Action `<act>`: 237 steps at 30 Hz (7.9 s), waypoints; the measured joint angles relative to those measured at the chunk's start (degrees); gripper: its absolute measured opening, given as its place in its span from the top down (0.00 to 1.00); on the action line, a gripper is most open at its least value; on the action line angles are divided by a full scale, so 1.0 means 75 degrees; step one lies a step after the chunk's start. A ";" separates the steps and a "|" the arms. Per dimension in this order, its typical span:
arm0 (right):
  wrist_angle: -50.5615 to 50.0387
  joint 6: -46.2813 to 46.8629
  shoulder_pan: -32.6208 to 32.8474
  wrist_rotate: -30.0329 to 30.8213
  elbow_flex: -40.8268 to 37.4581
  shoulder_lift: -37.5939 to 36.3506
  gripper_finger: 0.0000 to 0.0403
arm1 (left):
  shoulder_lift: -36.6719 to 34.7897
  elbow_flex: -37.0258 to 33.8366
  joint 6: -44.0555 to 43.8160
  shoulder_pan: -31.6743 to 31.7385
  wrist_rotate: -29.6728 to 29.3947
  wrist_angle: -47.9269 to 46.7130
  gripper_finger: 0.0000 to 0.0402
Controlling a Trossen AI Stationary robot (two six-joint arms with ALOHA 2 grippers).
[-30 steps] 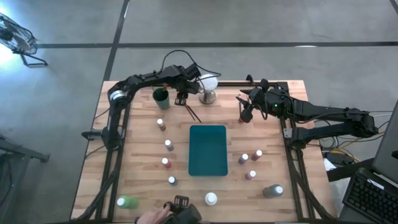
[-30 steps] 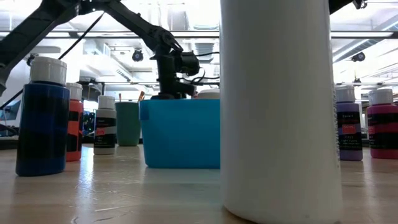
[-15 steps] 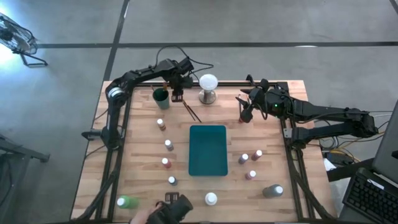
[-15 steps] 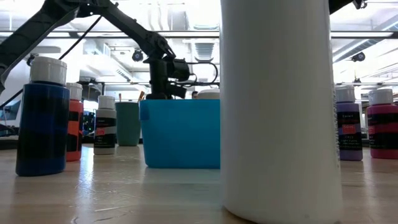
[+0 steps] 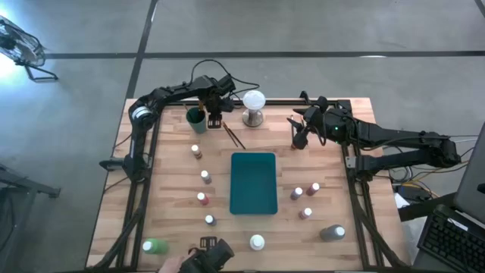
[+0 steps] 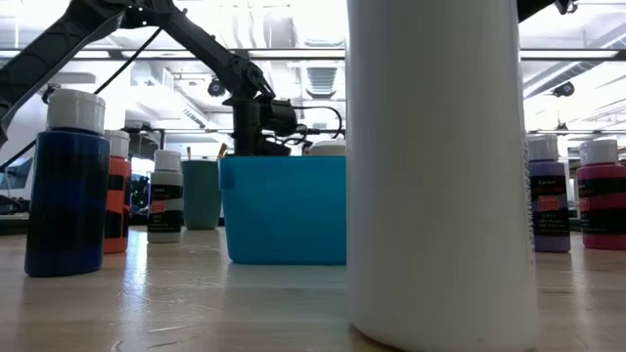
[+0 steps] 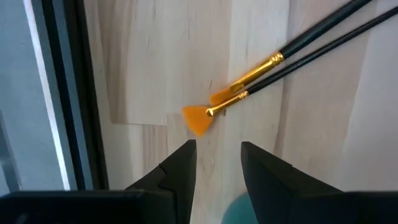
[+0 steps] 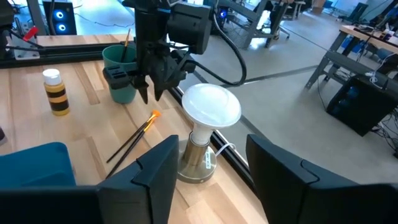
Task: Pick & Place Paint Supplies
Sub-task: Put the yellow paint brush into the green cup
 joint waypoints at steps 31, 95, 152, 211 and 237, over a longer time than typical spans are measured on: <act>0.0038 -0.0030 0.0000 0.0000 0.0000 0.0000 0.55 | 0.0817 0.0660 0.0152 -0.0117 0.0140 -0.0027 0.69; -0.0025 -0.0115 -0.0003 0.0000 0.0000 0.0000 0.57 | 0.1120 0.0561 0.0210 -0.0117 0.0507 0.0148 0.70; -0.0047 -0.0087 0.0000 -0.0002 0.0000 0.0000 0.51 | 0.1042 0.1018 0.0627 -0.0186 -0.0818 -0.0329 1.00; -0.0448 0.0597 0.0341 -0.1687 -0.0044 0.0816 0.56 | 0.0995 0.2263 0.0098 -0.0822 -0.1484 -0.2035 1.00; 0.3532 0.1312 0.0034 -0.1666 0.0397 0.5275 0.59 | 0.0771 0.2493 -0.0434 -0.1072 -0.1492 -0.2180 1.00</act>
